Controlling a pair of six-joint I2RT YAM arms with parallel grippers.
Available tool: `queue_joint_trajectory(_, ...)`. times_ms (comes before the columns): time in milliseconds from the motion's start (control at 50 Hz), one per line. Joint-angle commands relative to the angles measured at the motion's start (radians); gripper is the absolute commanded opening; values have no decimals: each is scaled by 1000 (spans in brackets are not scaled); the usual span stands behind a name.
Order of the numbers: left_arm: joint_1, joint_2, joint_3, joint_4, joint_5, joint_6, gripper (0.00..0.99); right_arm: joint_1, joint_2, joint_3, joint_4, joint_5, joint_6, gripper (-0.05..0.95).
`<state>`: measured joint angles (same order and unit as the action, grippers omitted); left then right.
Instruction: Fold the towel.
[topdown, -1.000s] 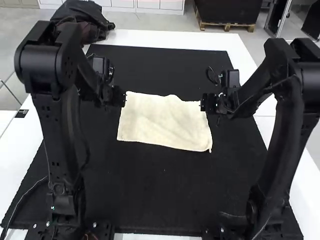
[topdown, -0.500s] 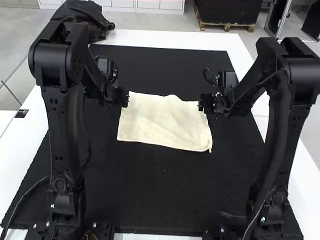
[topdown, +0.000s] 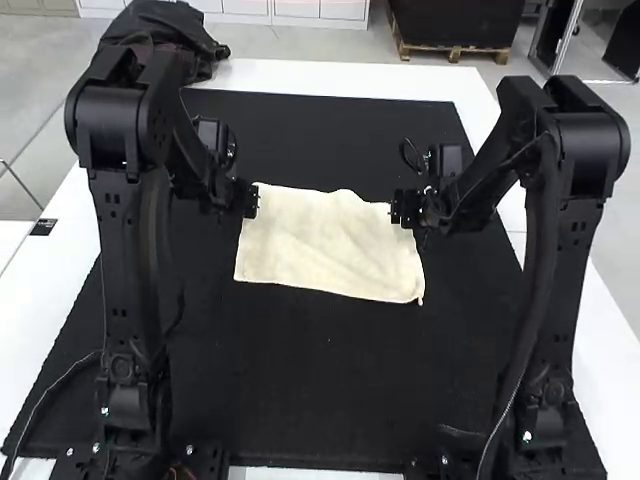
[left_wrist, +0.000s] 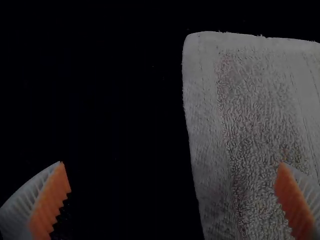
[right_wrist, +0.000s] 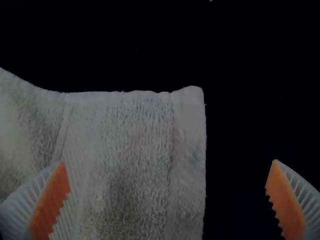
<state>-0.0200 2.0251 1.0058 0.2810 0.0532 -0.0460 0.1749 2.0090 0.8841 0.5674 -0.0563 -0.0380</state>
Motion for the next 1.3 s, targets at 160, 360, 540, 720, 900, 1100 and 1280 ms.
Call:
queue_joint_trajectory(160, -9, 26, 34, 10, 10, 11, 957, 11, 34, 32, 12, -7, -8, 907)
queue_joint_trajectory(360, -9, 46, 51, 10, 8, 11, 957, 11, 54, 39, 11, -7, -13, 907)
queue_joint_trajectory(540, -17, 53, 62, 4, 8, 12, 956, 11, 62, 41, 11, -7, -14, 907)
queue_joint_trajectory(720, -31, 66, 60, -5, 4, 31, 956, 11, 62, 39, 5, -5, -31, 907)
queue_joint_trajectory(900, -40, 86, 60, -25, -16, 44, 952, 11, 60, 33, -3, 10, -76, 889)
queue_joint_trajectory(1100, -34, 98, 56, -59, -18, 51, 954, 9, 68, 30, -15, 10, -125, 811)
queue_joint_trajectory(1280, -24, 118, 31, -29, -29, 69, 156, 0, 73, 27, -18, -16, -151, -30)
